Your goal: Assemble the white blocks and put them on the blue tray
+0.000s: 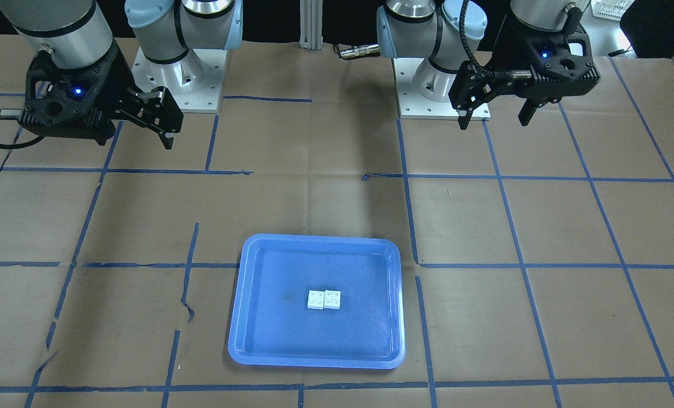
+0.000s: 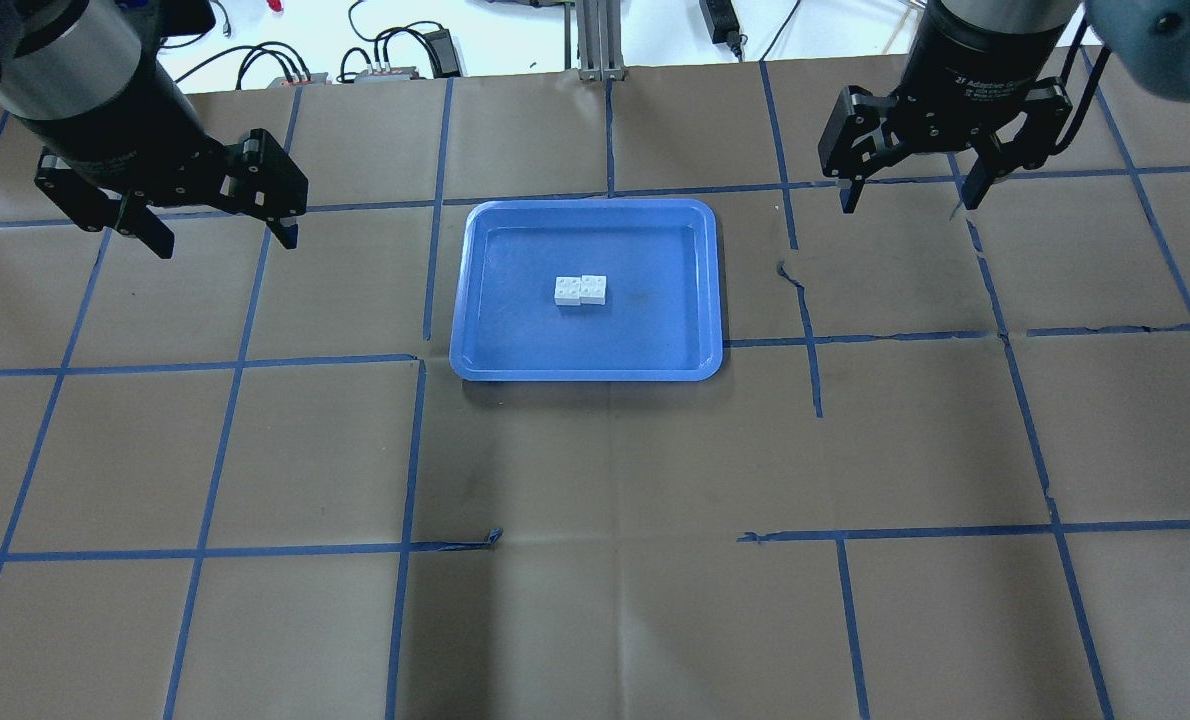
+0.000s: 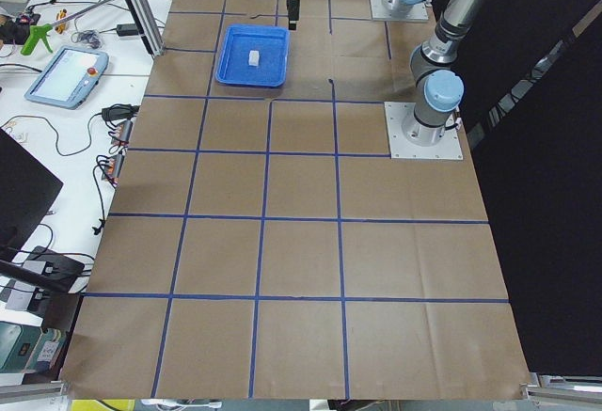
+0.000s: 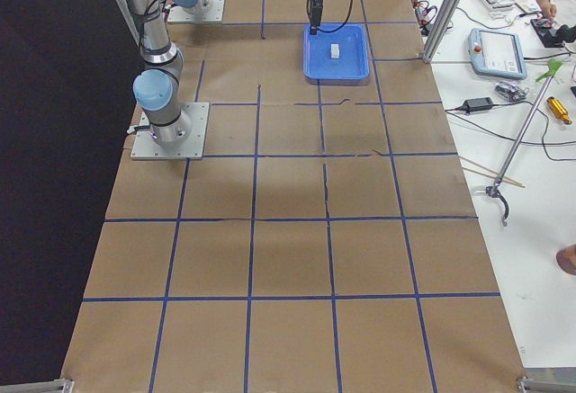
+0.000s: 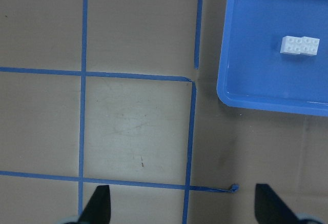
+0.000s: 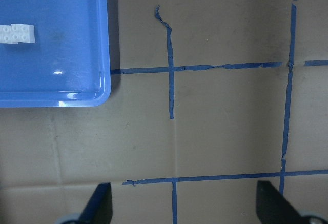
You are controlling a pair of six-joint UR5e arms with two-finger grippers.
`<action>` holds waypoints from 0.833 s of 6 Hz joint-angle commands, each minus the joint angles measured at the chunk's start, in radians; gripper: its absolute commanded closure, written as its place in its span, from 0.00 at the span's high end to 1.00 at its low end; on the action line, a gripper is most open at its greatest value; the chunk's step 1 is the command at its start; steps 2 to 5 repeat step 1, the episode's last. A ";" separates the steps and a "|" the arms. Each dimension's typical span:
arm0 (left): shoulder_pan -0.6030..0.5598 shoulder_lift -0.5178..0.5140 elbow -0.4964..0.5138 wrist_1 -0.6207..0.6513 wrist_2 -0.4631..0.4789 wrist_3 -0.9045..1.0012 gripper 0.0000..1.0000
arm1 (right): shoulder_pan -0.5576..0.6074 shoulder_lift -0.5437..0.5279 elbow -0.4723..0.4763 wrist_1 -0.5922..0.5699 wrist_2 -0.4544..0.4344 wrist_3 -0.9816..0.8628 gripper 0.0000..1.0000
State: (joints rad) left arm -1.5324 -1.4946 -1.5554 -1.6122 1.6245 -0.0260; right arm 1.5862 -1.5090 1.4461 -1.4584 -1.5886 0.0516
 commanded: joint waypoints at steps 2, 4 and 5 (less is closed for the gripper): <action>0.000 -0.001 0.000 0.000 0.002 0.001 0.99 | 0.005 0.000 0.000 0.000 0.001 0.001 1.00; 0.000 -0.001 0.000 0.000 0.002 0.001 0.99 | 0.005 0.000 0.000 0.000 0.001 0.001 1.00; 0.000 -0.001 0.000 0.000 0.002 0.001 0.99 | 0.005 0.000 0.000 0.000 0.001 0.001 1.00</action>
